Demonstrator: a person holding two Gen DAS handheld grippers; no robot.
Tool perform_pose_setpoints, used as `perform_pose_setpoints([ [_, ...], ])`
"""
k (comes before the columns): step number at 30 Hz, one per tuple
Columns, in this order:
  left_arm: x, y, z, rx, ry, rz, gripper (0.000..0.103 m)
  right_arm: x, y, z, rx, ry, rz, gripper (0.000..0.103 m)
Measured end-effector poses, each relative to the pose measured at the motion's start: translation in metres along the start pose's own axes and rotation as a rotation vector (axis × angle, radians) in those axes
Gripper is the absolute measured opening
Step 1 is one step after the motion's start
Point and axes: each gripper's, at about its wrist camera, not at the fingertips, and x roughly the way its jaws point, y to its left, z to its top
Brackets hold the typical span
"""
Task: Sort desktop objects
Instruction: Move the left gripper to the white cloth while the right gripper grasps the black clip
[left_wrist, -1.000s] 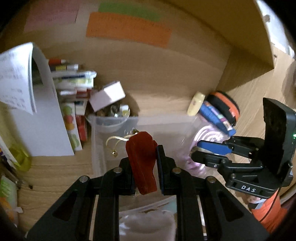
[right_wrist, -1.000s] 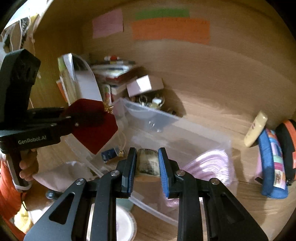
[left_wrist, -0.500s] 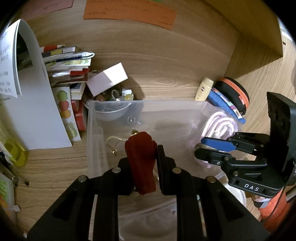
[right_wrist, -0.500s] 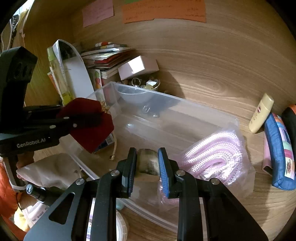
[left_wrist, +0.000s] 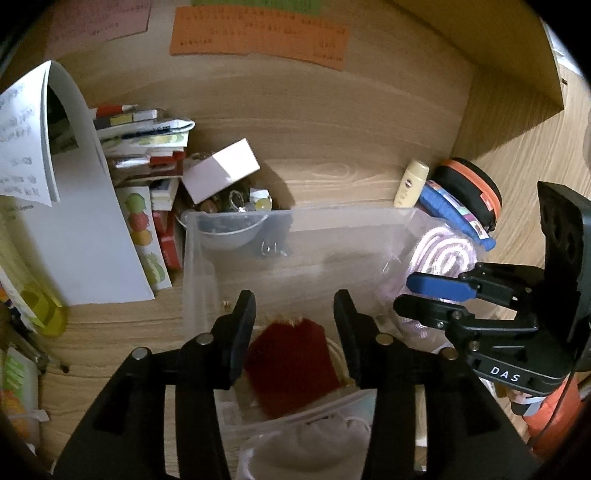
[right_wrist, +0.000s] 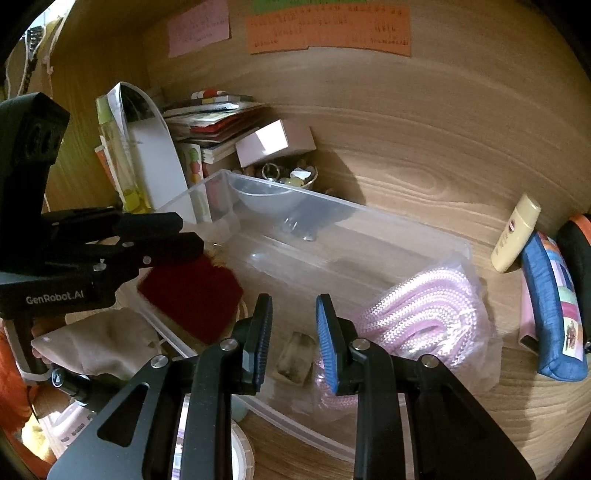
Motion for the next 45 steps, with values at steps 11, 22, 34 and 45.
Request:
perform_pose_setpoints([
  [11,-0.026,-0.012,0.000,0.052,-0.088,0.023,0.065,-0.010,0.005,0.002,-0.015,-0.069,-0.029,0.053],
  [22,-0.069,-0.022,-0.003,0.072,-0.130,0.032,0.091,-0.058,0.011,0.000,-0.006,-0.119,-0.062,0.082],
  [34,-0.116,-0.005,-0.031,0.056,-0.143,0.062,0.094,-0.114,0.010,-0.041,0.002,-0.152,-0.151,0.082],
  [45,-0.117,0.012,-0.079,0.044,-0.041,0.101,0.094,-0.122,0.000,-0.083,0.027,-0.085,-0.221,0.083],
])
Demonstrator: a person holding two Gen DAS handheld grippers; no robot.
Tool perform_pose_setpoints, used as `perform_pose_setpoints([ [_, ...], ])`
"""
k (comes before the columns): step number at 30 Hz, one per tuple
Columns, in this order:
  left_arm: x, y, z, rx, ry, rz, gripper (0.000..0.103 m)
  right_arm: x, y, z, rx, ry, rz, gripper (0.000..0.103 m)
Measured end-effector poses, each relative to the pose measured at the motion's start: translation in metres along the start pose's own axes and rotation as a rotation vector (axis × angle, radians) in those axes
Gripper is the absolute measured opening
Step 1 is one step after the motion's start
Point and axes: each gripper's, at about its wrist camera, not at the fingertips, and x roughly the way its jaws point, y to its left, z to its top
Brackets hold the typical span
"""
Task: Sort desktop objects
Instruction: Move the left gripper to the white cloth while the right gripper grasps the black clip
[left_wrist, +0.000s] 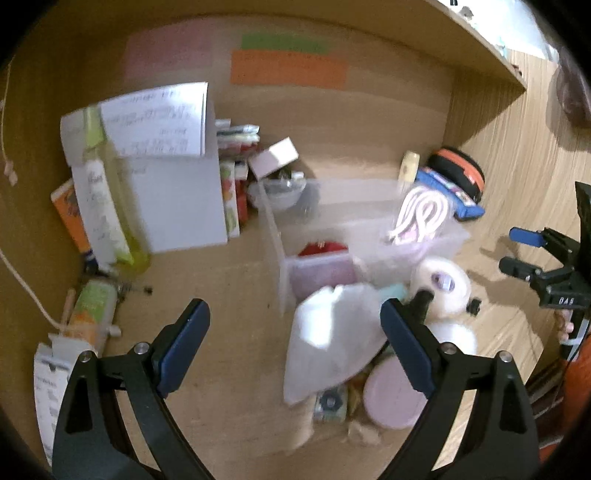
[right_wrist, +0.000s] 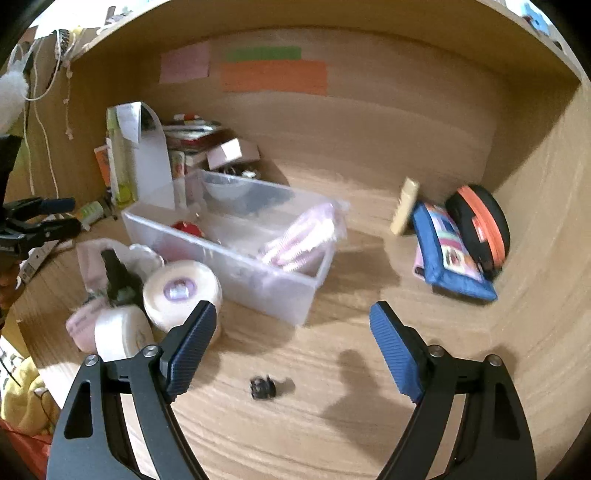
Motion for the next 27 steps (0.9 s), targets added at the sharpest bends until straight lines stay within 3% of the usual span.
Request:
perform_pose_setpoints([
  [10,0.025,-0.011,-0.032,0.076,0.117,0.002,0.094,0.009,-0.006,-0.035,0.014,0.103,-0.018,0.083],
  [22,0.067,-0.018,-0.020,0.091,0.209,-0.051,0.095,0.036,0.007,-0.052,-0.016,0.179,0.011,0.081],
  [24,0.071,-0.018,-0.017,0.082,0.212,-0.068,0.095,0.040,0.009,-0.051,-0.025,0.185,0.021,0.072],
  [27,0.076,-0.020,-0.014,0.070,0.205,-0.091,0.095,0.049,0.012,-0.050,-0.031,0.208,0.053,0.050],
])
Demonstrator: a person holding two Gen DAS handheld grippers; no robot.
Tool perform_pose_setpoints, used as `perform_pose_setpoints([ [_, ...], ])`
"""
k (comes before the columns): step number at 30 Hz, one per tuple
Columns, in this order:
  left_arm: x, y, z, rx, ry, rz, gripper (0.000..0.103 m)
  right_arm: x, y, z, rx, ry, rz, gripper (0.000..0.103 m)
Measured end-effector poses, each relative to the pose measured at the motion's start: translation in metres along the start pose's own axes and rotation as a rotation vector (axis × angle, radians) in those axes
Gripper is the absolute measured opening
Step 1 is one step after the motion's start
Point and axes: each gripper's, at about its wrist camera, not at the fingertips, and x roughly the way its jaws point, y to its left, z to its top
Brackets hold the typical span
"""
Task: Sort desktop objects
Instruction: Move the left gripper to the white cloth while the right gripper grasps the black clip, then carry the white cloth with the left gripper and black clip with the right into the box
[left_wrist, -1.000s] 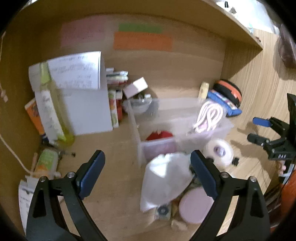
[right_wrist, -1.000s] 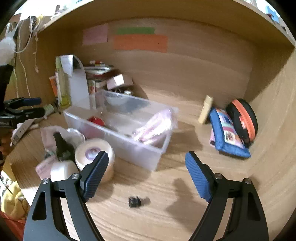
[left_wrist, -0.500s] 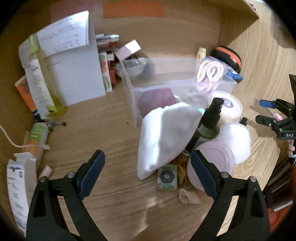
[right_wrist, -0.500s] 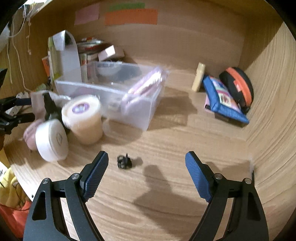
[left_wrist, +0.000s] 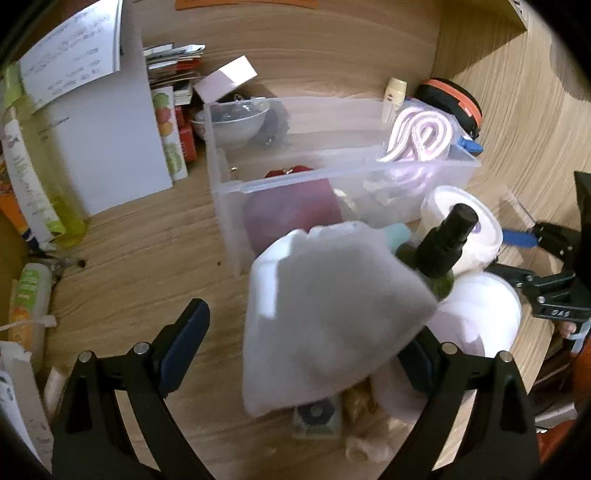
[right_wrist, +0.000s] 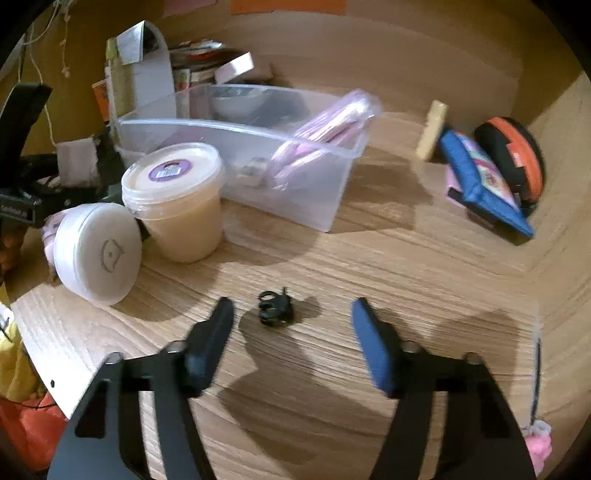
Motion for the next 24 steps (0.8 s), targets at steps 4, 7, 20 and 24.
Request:
perform_pose_setpoints([
  [4,0.009,0.002,0.004,-0.025,0.007,-0.051,0.095,0.005,0.001,0.002,0.002,0.010,0.021,0.021],
  [7,0.012,0.008,0.004,-0.054,0.007,-0.084,0.089,0.005,0.003,0.002,-0.007,0.008,0.027,0.017],
  [20,-0.005,0.025,0.001,-0.106,-0.031,-0.138,0.041,-0.007,-0.005,0.003,0.034,-0.041,0.036,0.017],
  [24,-0.013,0.030,0.001,-0.127,-0.063,-0.121,0.039,-0.019,-0.010,0.007,0.042,-0.089,0.020,0.017],
])
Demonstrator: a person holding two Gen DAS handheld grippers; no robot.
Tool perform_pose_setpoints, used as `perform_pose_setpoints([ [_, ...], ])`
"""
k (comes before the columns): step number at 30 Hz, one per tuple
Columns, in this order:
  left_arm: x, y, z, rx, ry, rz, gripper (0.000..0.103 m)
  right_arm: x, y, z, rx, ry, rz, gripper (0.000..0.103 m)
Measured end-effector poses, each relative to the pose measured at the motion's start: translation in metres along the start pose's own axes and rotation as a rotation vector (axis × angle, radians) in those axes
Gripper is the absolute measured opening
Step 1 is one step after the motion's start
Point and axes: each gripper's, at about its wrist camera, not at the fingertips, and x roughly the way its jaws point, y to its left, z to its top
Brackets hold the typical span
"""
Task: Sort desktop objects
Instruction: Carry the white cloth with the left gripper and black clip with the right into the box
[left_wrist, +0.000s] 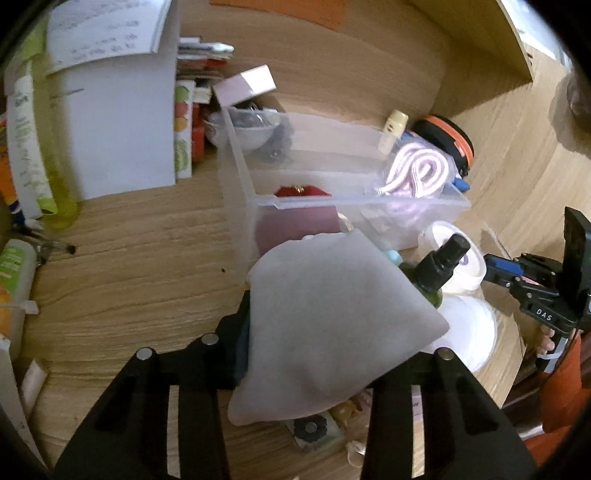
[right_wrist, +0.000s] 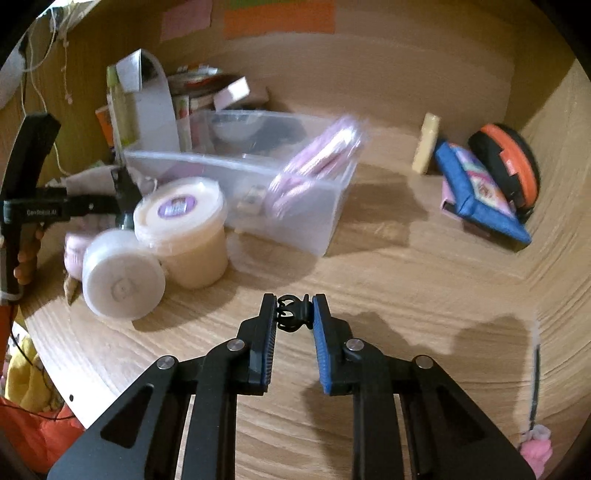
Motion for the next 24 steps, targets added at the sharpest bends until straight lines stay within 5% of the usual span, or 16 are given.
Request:
perform_pose_setpoints([
  [4,-0.013,0.007,0.004,-0.053,-0.038,-0.048,0.039,-0.010,-0.006,0.007,0.021,-0.032,-0.004,0.017],
  [24,-0.060,-0.004,0.037,-0.056,-0.226,-0.050,0.039,-0.045,-0.008,0.044,0.013,-0.208,0.002,0.017],
])
